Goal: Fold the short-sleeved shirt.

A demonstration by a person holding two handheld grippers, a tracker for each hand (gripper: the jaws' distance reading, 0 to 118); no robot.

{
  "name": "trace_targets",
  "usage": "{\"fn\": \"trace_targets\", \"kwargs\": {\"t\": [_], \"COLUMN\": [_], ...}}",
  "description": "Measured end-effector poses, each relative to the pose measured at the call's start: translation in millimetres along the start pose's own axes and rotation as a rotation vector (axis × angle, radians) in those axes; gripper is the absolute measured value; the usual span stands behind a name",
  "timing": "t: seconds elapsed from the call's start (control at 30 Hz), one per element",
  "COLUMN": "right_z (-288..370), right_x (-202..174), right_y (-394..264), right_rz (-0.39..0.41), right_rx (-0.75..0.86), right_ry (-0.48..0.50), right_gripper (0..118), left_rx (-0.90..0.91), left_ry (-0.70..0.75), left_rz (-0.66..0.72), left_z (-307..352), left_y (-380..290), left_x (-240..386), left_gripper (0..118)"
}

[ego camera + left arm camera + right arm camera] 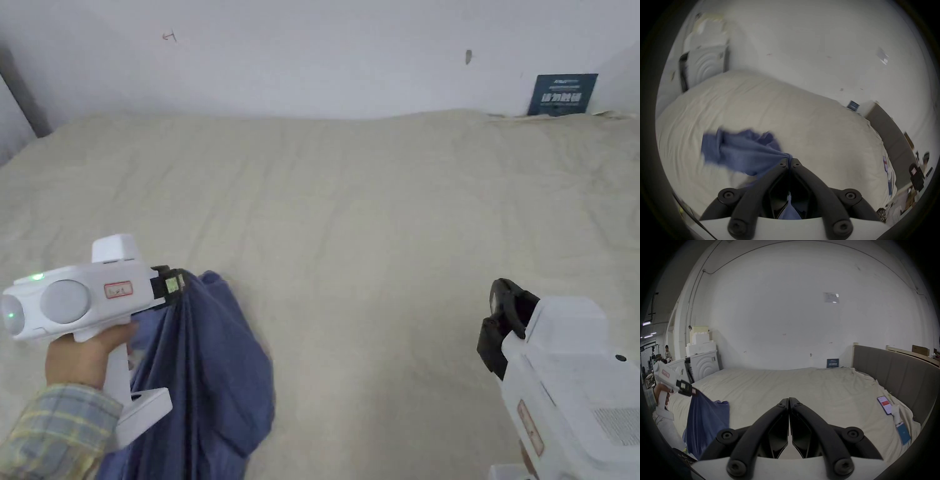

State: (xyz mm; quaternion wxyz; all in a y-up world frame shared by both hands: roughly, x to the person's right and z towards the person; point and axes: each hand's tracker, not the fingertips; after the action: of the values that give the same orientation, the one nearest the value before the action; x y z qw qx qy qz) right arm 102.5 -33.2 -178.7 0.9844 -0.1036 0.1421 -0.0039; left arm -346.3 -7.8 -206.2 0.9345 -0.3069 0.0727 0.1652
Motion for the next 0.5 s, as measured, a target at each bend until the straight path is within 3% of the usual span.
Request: {"fn": "trace_targets", "kwargs": {"t": [0.2, 0.5], "right_z": [25.0, 51.6], "right_x": [43.4, 90.9], "right_y": [5.3, 8.2], "right_rz": [-0.023, -0.047], "right_rx": [0.028, 0.056], "right_ry": [-0.101, -0.219], "right_gripper": [0, 0], "left_rx": [0.051, 0.088], "left_ry": [-0.132, -0.411], "left_rz": [-0.207, -0.367], "left_z": [-5.4, -0.9], "left_y": [39.7, 44.3], "left_x": [104.6, 233.1], "left_gripper": [0, 0]}}
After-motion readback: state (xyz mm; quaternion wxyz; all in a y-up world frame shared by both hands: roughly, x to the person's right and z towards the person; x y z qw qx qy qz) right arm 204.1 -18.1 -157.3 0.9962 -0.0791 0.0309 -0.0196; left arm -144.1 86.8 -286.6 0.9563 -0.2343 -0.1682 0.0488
